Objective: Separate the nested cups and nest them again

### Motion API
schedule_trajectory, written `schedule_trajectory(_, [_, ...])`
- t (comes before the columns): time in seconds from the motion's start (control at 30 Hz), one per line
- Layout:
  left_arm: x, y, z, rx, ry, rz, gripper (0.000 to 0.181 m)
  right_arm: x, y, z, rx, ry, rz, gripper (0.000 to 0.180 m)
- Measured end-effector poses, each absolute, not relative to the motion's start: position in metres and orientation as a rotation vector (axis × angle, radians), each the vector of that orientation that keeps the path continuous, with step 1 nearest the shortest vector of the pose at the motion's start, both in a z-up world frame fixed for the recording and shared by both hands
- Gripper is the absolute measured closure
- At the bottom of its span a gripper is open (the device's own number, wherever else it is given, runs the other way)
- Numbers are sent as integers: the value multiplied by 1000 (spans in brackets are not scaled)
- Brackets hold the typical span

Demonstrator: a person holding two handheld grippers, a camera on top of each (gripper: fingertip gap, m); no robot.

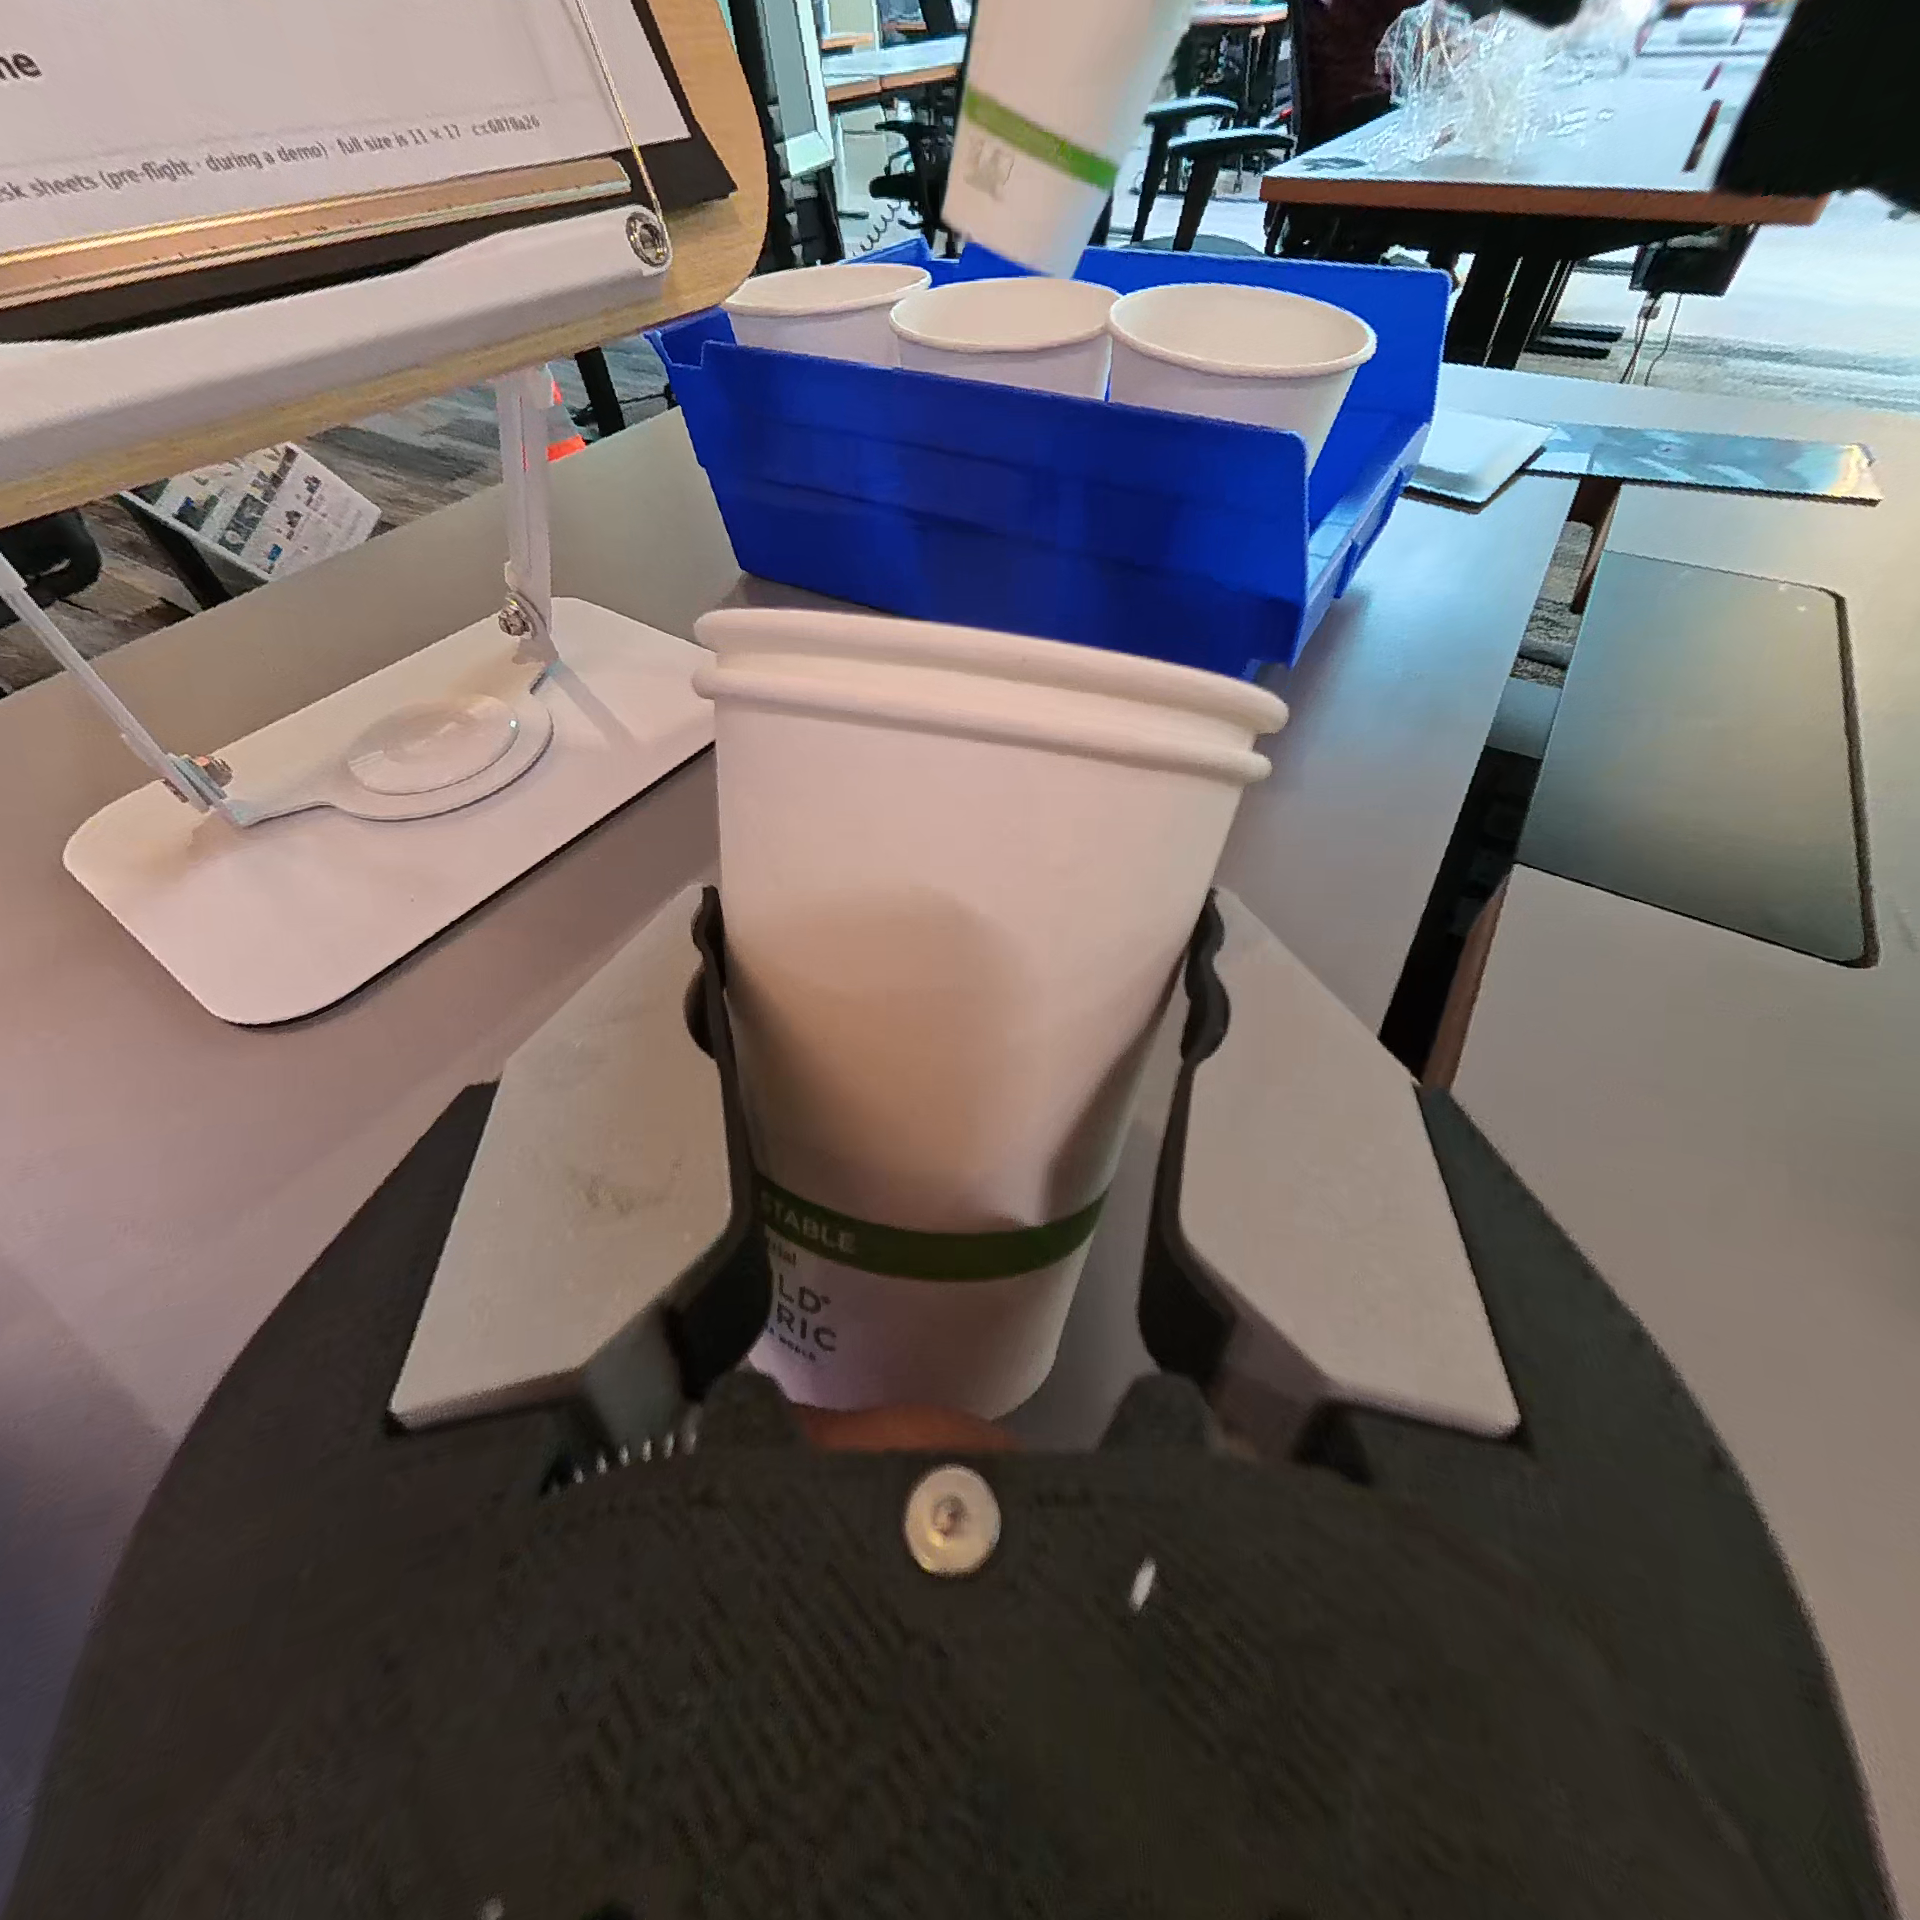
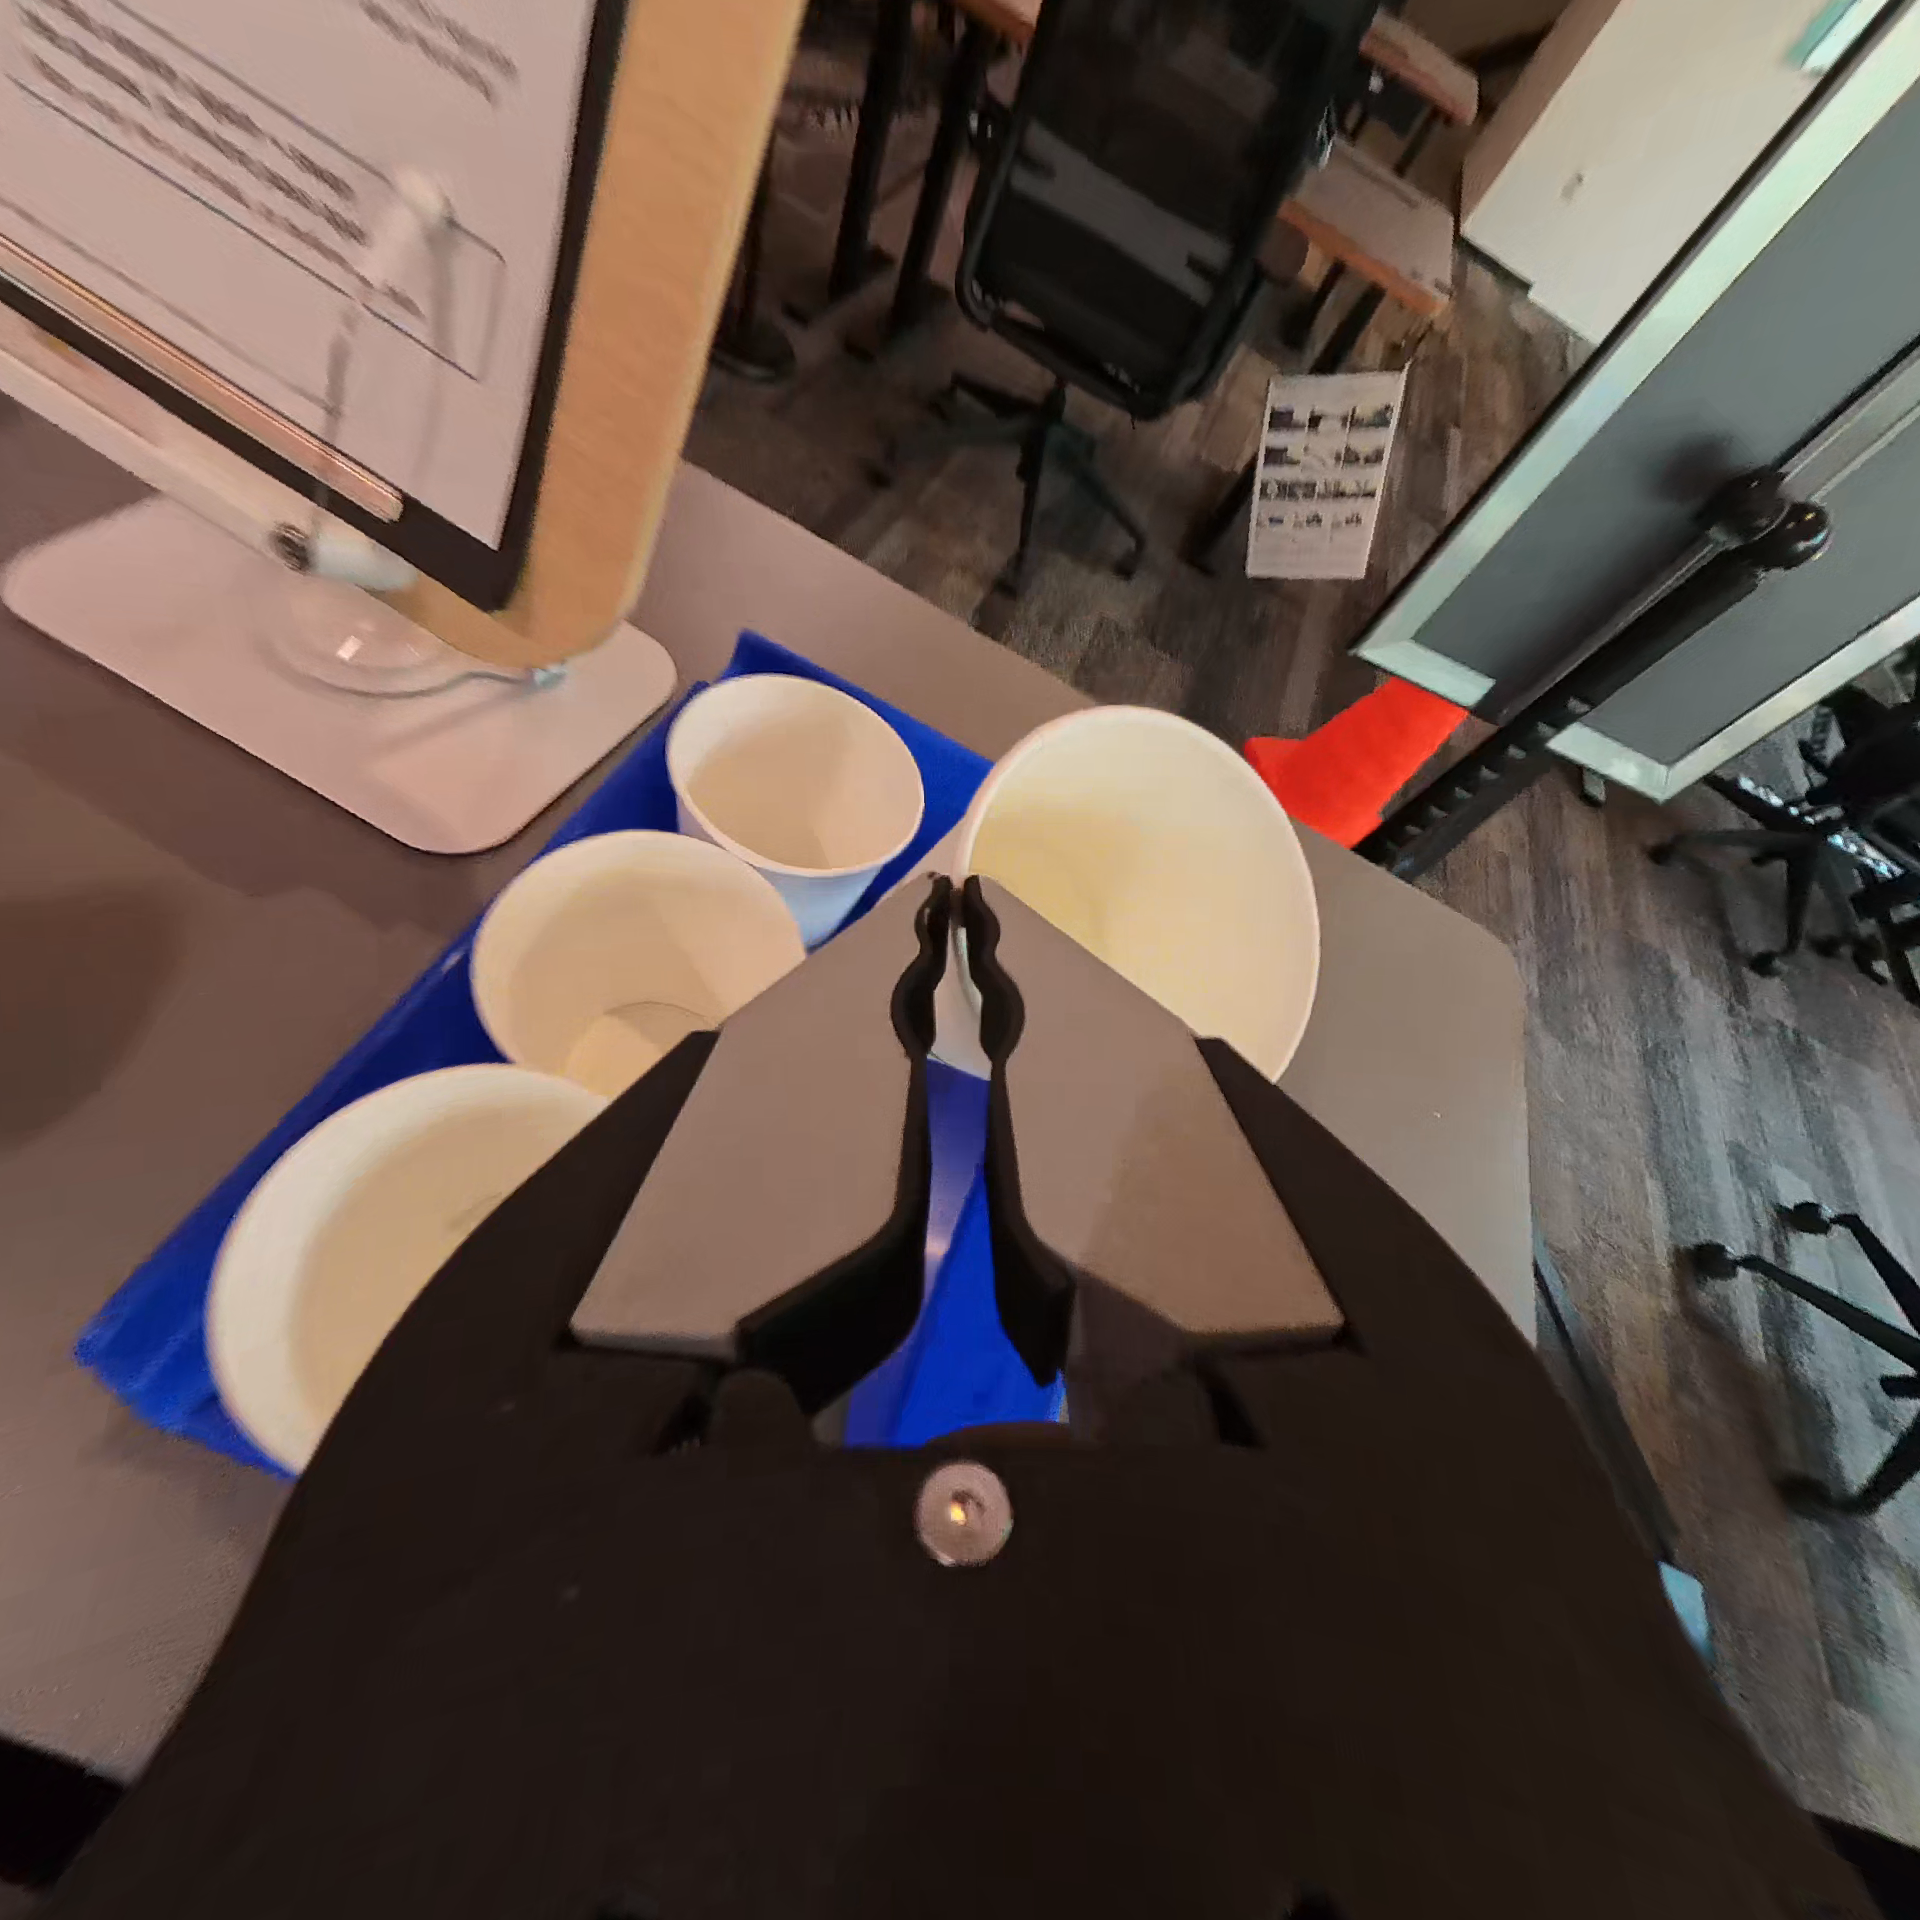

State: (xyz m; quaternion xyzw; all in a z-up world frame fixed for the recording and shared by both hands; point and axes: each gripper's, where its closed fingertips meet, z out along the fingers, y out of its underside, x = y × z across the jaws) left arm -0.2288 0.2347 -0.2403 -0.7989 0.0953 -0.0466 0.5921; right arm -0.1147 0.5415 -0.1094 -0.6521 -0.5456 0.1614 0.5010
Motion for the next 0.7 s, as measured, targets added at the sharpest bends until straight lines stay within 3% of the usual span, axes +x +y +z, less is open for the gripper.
schedule_trajectory(0.4, [-231,237,-247,-1880,218,-110,93,-161,602,-210,-1775,-1446,207,179])
schedule_trajectory(0.53, [-230,237,-247,-1880,218,-117,93,-164,599,-197,-1736,-1393,259,167])
schedule_trajectory(0.7, [-228,237,-246,-1874,232,-107,94,-153,573,-148,-1623,-1352,319,170])
